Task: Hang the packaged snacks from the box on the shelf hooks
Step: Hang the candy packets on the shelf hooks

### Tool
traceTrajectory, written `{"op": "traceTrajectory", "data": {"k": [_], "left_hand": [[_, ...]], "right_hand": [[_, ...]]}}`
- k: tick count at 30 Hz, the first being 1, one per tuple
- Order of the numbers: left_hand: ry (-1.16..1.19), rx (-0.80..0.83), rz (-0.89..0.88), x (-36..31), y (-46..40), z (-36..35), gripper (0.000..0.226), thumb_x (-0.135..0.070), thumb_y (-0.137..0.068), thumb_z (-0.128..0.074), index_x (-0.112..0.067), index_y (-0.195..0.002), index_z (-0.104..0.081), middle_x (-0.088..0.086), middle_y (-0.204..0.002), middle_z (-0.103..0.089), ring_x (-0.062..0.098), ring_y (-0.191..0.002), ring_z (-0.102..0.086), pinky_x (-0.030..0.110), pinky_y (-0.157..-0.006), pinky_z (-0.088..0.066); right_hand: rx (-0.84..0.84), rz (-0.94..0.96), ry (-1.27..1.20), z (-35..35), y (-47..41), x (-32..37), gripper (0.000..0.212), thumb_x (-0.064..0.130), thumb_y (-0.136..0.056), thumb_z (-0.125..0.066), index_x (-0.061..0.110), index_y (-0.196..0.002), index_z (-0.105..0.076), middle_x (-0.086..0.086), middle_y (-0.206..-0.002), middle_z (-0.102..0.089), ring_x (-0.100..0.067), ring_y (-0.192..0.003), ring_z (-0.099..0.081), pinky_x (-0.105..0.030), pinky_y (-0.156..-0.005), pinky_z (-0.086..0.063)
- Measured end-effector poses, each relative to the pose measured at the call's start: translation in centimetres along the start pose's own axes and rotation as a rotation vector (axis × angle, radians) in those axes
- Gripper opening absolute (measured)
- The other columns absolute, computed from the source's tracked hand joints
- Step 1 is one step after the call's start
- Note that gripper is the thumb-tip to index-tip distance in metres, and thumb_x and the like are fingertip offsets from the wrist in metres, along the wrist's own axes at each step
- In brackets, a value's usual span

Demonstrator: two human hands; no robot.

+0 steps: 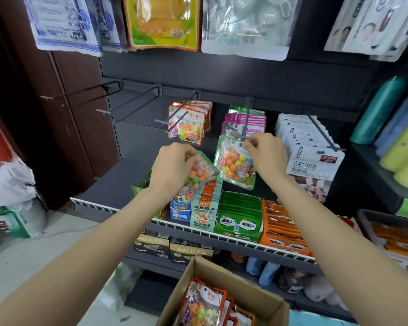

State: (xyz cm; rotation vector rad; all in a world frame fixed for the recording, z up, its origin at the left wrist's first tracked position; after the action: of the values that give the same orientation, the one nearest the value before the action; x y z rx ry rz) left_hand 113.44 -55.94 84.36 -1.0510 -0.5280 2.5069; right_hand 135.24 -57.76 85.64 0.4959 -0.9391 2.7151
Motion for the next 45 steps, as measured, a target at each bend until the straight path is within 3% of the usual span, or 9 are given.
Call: {"op": "traceTrajectory", "data": {"k": [10,17,21,25,29,33,35,41,45], "left_hand": [[0.067,-0.007,0.025,0.7,-1.8,0.7,0.01,-0.013,-0.087,-0.063,-0.011,-0.091,-0.072,-0.003,-0.079,-0.065,0.007,-0.072,-0.057,0.019,-0.07,-0.042],[0.223,0.017,0.102,2.0,-1.5,-0.5,0.006,-0.014,-0.087,-0.066,-0.01,-0.086,-0.07,-0.008,-0.068,-0.058,0.004,-0.065,-0.053,0.014,-0.062,-0.037],[0.414,0.079,0.228,2.4,-0.9,-2.6,0.005,-0.01,-0.089,-0.062,-0.009,-0.085,-0.067,-0.004,-0.067,-0.055,0.005,-0.061,-0.049,0.009,-0.056,-0.04],[0.645,0.128,0.406,3.4,0.0,-5.0,0.006,-0.012,-0.089,-0.064,-0.008,-0.085,-0.067,0.003,-0.073,-0.059,0.016,-0.075,-0.055,0.037,-0.078,-0.052],[0.632,0.169,0.515,4.6,0.8,-6.0,0.004,-0.007,-0.087,-0.065,-0.005,-0.091,-0.066,0.007,-0.084,-0.061,0.015,-0.074,-0.055,0.029,-0.076,-0.052],[0.155,0.332,0.282,3.2,1.0,-6.0,0.051,-0.011,-0.083,-0.069,-0.01,-0.13,-0.048,0.008,-0.121,-0.057,0.02,-0.111,-0.054,0.024,-0.089,-0.041],[0.165,0.274,0.106,0.5,0.6,-5.4,0.051,-0.019,-0.086,-0.066,-0.013,-0.133,-0.047,0.004,-0.131,-0.054,0.018,-0.122,-0.049,0.025,-0.096,-0.036],[0.259,0.089,-0.038,-3.2,-1.6,-4.8,0.009,-0.018,-0.087,-0.066,-0.014,-0.094,-0.068,-0.003,-0.082,-0.065,0.007,-0.074,-0.056,0.009,-0.067,-0.041],[0.293,0.036,0.063,-2.0,-2.8,-5.3,0.008,-0.018,-0.087,-0.066,-0.011,-0.089,-0.068,-0.002,-0.076,-0.061,0.008,-0.07,-0.052,0.009,-0.058,-0.036]], "right_hand": [[-0.017,-0.095,0.149,-1.5,-4.6,-0.8,0.019,-0.001,-0.088,-0.046,0.01,-0.083,-0.06,-0.011,-0.089,-0.062,-0.03,-0.085,-0.056,-0.032,-0.059,-0.032],[-0.179,-0.104,-0.025,-1.3,-1.0,-2.4,0.027,0.011,-0.086,-0.062,0.011,-0.113,-0.059,-0.009,-0.115,-0.05,-0.024,-0.11,-0.045,-0.027,-0.082,-0.036],[0.139,-0.223,-0.53,-4.6,3.3,-3.5,0.023,0.025,-0.097,-0.048,0.011,-0.108,-0.062,-0.002,-0.1,-0.064,-0.018,-0.091,-0.062,-0.034,-0.082,-0.05],[0.52,-0.298,-0.68,-7.6,7.4,-2.4,0.019,0.027,-0.096,-0.049,0.018,-0.109,-0.061,0.002,-0.1,-0.066,-0.014,-0.094,-0.063,-0.033,-0.085,-0.053],[0.446,-0.363,-0.812,-6.6,7.7,-3.5,0.013,0.008,-0.088,-0.062,0.009,-0.101,-0.066,-0.009,-0.086,-0.067,-0.017,-0.082,-0.064,-0.032,-0.081,-0.054],[0.334,-0.109,-0.582,-3.9,5.9,-2.5,0.016,0.01,-0.087,-0.064,0.013,-0.101,-0.071,0.004,-0.09,-0.066,-0.006,-0.08,-0.057,-0.015,-0.072,-0.044],[0.308,-0.002,-0.474,-2.9,5.1,-1.5,0.017,0.012,-0.086,-0.065,0.011,-0.101,-0.072,0.008,-0.09,-0.065,-0.002,-0.08,-0.055,-0.003,-0.068,-0.038],[0.25,0.044,-0.466,-1.0,2.5,-0.7,0.01,0.018,-0.08,-0.072,0.013,-0.089,-0.074,0.006,-0.078,-0.066,0.001,-0.07,-0.056,-0.006,-0.06,-0.04],[0.185,-0.023,-0.565,-0.4,1.1,-1.6,0.005,0.015,-0.083,-0.069,0.019,-0.084,-0.072,0.013,-0.078,-0.065,-0.002,-0.076,-0.059,-0.014,-0.071,-0.046]]}}
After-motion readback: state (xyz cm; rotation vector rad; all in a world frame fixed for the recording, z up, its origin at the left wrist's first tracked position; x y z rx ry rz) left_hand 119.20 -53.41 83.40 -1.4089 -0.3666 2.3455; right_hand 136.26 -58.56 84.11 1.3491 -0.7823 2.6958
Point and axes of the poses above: each hand's wrist, its own y-axis away from the middle knuckle, its own z-axis out of the back of the hand, x = y × z, the point moved 10 cm from there along -y, towards the middle knuckle
